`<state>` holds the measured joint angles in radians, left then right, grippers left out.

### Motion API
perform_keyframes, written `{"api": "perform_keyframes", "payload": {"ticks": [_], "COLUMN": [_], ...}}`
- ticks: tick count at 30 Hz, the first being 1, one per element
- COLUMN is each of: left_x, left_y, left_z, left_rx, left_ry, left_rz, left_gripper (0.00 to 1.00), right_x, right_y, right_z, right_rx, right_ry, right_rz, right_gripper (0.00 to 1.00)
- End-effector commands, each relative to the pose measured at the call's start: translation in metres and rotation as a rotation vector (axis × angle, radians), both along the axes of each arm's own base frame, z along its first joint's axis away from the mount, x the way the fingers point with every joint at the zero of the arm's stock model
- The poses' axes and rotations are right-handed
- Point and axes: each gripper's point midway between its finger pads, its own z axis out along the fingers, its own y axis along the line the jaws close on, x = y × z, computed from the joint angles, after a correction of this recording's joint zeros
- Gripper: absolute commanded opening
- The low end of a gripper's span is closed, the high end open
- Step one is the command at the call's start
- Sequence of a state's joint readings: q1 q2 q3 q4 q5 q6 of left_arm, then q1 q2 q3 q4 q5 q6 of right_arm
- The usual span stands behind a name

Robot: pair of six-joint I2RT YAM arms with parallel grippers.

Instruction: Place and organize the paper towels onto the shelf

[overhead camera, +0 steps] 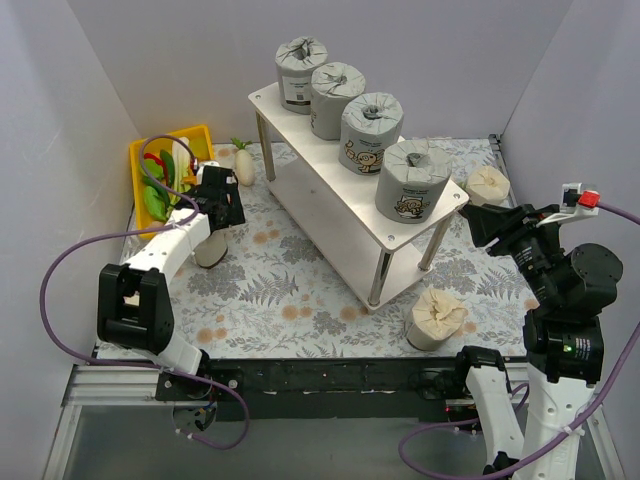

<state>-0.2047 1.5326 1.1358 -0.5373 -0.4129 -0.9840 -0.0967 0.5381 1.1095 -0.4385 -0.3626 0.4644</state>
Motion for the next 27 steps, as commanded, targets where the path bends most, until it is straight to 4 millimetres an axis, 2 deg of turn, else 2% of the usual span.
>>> {"api": "perform_keyframes", "payload": {"ticks": [1, 15, 18, 22, 23, 25, 27], "left_x": [0.002, -0.006, -0.010, -0.014, -0.015, -0.017, -0.017], "left_y": [0.014, 0.031, 0.029, 0.025, 0.025, 0.024, 0.019], "left_z": [0.004, 0.005, -0.011, -0.024, -0.022, -0.022, -0.015], "left_rx": [0.057, 0.137, 0.133, 0.118, 0.112, 0.109, 0.087], "left_ry": [-0.032, -0.002, 0.039, 0.061, 0.057, 0.057, 0.039], "left_rz": [0.040, 0.093, 0.084, 0.070, 0.065, 0.056, 0.035], "left_gripper": [0.81, 0.86, 0.82, 0.70, 0.65, 0.64, 0.57], "right_x": [-0.004, -0.003, -0.003, -0.005, -0.006, -0.009, -0.010], "right_y": [0.004, 0.004, 0.004, 0.003, 0.002, 0.000, -0.002], "right_z": [0.017, 0.024, 0.024, 0.023, 0.024, 0.025, 0.027], "right_rx": [-0.024, -0.053, -0.053, -0.059, -0.065, -0.070, -0.084], "right_ry": [-0.082, -0.094, -0.092, -0.095, -0.100, -0.108, -0.120], "right_rz": [0.021, 0.024, 0.021, 0.018, 0.012, -0.003, -0.014], "right_gripper": [0.53, 0.54, 0.54, 0.53, 0.53, 0.54, 0.54]}}
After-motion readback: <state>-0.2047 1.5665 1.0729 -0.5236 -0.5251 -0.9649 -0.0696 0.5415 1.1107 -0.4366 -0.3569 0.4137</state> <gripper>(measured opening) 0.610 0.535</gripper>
